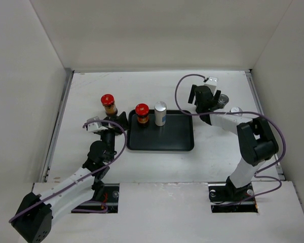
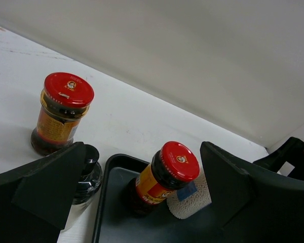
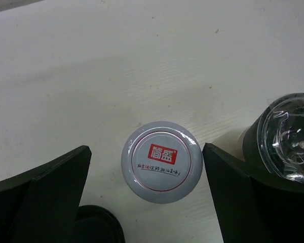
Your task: Organize the condiment bottles
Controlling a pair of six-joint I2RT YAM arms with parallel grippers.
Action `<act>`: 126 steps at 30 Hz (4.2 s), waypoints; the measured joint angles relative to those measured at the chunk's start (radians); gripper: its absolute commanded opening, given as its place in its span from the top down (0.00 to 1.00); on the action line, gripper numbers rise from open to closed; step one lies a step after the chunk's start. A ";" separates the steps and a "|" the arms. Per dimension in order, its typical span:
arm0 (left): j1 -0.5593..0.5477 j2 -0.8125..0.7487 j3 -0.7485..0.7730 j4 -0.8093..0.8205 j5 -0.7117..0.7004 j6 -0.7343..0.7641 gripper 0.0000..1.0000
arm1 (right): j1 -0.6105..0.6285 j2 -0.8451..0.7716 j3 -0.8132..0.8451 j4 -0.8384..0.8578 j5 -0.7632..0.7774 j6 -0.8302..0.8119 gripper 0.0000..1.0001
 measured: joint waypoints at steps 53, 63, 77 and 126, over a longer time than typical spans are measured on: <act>0.007 0.032 -0.006 0.034 0.002 -0.001 0.00 | 0.262 -0.138 -0.047 0.086 -0.038 0.013 0.06; 0.006 0.045 -0.006 0.034 0.002 -0.001 0.00 | -0.009 -0.232 -0.046 0.039 0.075 -0.001 0.04; -0.006 0.047 -0.006 0.034 0.002 -0.001 0.00 | -0.171 -0.150 -0.032 -0.093 0.093 -0.038 0.03; 0.011 0.063 -0.006 0.004 -0.042 -0.001 0.00 | 0.609 -0.301 -0.146 -0.113 -0.019 -0.006 0.46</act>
